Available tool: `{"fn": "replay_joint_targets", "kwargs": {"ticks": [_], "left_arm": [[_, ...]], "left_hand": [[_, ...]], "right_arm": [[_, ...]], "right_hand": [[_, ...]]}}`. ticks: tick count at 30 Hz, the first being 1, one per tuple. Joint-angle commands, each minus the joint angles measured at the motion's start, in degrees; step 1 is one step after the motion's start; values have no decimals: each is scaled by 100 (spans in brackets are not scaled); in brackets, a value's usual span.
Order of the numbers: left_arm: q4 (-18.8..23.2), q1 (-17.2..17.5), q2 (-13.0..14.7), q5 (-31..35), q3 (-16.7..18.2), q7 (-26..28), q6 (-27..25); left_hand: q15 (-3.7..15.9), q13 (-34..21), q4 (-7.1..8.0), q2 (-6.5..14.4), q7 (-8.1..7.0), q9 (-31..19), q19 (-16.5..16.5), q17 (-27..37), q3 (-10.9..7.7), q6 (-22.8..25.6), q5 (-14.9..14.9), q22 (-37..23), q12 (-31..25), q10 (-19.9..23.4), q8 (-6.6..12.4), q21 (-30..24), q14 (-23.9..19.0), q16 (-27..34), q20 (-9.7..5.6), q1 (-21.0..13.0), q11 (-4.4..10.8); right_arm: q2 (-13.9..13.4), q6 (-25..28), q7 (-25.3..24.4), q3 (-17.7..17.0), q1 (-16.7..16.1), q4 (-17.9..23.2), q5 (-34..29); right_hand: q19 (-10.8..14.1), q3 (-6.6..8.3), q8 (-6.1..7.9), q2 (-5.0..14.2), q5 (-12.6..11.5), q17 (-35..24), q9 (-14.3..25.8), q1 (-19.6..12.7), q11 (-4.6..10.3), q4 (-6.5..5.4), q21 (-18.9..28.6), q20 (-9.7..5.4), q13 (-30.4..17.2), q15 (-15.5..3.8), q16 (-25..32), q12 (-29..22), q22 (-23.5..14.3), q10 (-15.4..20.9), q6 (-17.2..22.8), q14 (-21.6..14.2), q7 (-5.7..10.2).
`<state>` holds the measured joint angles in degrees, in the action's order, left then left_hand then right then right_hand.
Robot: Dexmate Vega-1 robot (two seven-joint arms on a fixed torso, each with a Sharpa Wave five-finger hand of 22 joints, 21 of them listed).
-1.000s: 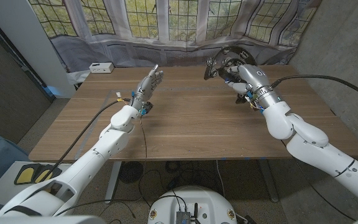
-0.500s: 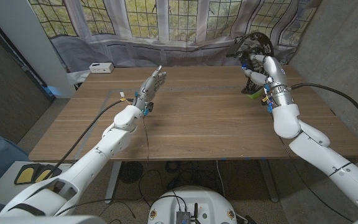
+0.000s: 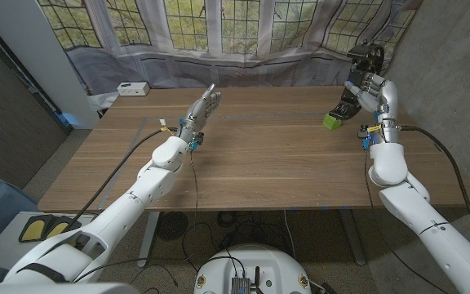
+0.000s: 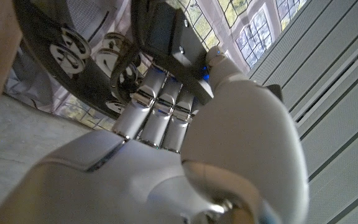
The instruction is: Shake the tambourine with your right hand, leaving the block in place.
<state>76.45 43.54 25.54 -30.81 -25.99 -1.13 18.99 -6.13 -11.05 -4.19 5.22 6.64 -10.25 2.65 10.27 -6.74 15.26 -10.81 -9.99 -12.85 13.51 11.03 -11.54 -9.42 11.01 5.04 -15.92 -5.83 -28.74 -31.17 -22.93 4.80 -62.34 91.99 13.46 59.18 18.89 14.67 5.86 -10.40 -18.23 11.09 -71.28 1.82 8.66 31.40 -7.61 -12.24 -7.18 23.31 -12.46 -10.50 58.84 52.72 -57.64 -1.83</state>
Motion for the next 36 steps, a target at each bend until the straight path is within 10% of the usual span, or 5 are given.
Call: {"fn": "replay_joint_targets", "kwargs": {"ticks": [1, 7, 16, 36], "left_arm": [[-119, -98, -48, -10, -19, -72, 26], [-137, -131, -42, -20, -33, -101, -27], [-141, -92, -21, -55, -13, -112, -33], [10, 69, 53, -109, 10, -61, -131]], "left_hand": [[22, -34, -34, 32, 6, -11, -33, 7, -17, 46, 20, -33, 23, 58, -5, 17, 1, -12, 18, 3, 17], [20, -34, -36, 33, 4, -11, -33, 7, -18, 48, 21, -33, 26, 54, -6, 17, 1, -12, 16, 5, 18], [17, -35, -38, 35, -3, -11, -41, 8, -20, 56, 21, -33, 31, 51, -5, 20, 10, -16, 23, 8, 22], [16, -35, -41, 36, -1, -12, -58, 8, -24, 59, 23, -34, 35, 54, -8, 25, 22, -20, 35, 16, 11]], "right_arm": [[1064, -165, 2774, -582, 97, -666, 5667], [1465, 679, 3676, -932, 168, -688, 6955], [1453, 861, 4016, -994, 184, -706, 6682], [-387, 157, 3746, -160, 195, 19, 3180]], "right_hand": [[147, 35, 6, 316, -38, -29, 28, -294, -16, -17, 44, -201, -3, -529, -20, 9, -27, -3, 621, -211, 590], [118, 35, -17, 323, -41, -35, 31, -288, 2, -24, 60, -205, -7, -525, -43, 29, -26, -40, 599, -190, 607], [74, 32, -42, 322, -44, -51, 37, -291, 50, -22, 80, -220, -13, -541, -65, 42, -25, -65, 576, -171, 617], [18, 22, -51, 323, -48, -94, 47, -284, -11, -26, 127, -213, -25, -524, -80, 36, -24, -44, 614, -163, 599]]}}
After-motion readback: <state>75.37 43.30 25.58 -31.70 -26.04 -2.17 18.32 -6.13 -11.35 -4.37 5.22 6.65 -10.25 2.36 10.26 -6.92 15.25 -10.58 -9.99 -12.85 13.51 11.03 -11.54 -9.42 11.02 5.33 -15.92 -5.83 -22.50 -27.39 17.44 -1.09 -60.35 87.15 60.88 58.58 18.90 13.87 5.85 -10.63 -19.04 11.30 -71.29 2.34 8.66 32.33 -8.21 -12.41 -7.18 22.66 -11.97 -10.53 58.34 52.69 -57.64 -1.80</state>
